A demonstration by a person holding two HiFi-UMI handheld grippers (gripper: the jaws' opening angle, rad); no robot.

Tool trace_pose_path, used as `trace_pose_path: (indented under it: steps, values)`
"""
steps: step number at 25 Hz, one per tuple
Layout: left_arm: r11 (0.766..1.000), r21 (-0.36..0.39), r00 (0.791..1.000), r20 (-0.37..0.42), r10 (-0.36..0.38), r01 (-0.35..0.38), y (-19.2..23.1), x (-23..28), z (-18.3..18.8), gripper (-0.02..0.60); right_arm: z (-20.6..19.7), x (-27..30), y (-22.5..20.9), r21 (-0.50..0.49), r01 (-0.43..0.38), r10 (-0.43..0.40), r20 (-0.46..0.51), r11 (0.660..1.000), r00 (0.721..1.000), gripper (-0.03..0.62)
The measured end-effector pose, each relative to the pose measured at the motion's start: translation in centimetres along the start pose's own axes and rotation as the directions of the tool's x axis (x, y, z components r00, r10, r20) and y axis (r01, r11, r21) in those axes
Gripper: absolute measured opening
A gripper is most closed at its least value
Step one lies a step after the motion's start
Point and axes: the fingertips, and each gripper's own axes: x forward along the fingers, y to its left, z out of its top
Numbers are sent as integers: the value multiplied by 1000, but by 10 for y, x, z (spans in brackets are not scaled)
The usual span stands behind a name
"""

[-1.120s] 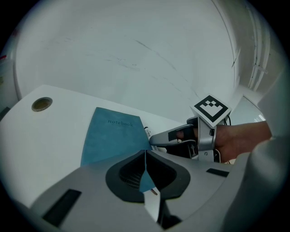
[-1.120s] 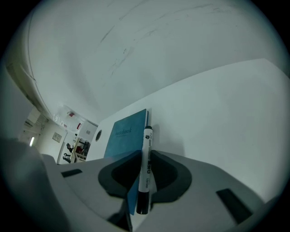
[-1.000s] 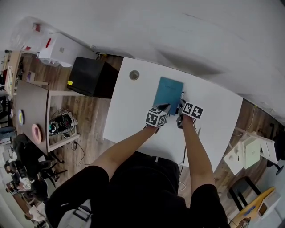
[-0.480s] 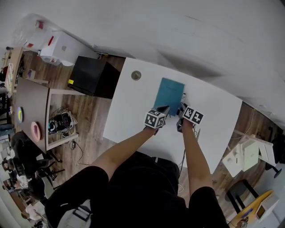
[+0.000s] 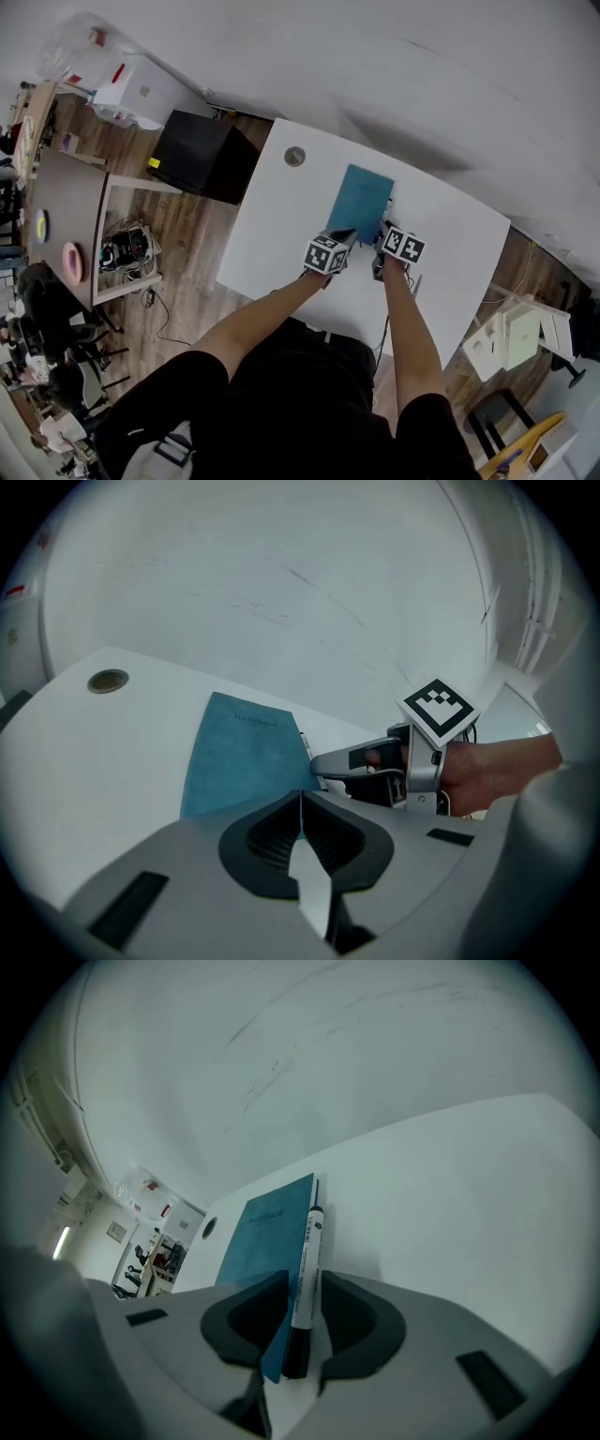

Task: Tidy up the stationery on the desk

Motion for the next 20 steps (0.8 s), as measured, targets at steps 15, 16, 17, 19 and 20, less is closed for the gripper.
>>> trace_pose_path:
  steps: [15, 16, 17, 19, 20]
  values:
    - [997, 13, 997, 31, -73, 73, -31, -44, -21, 18, -41, -81, 17, -34, 42, -39, 76, 999, 996, 123]
    - [996, 12, 996, 30, -88, 88, -35, -49, -26, 18, -45, -90, 22, -39, 43, -39, 97, 998, 995, 121]
    - [994, 19, 994, 27, -109, 108, -41, -53, -31, 18, -51, -100, 26, -47, 47, -41, 116, 998, 992, 121]
    - [985, 69, 987, 0, -160, 160, -58, -57, -46, 18, -68, -120, 30, -59, 64, -55, 145, 996, 988, 98]
    - [977, 104, 982, -22, -186, 188, -66, -58, -56, 18, -79, -130, 30, -55, 76, -67, 156, 996, 986, 70]
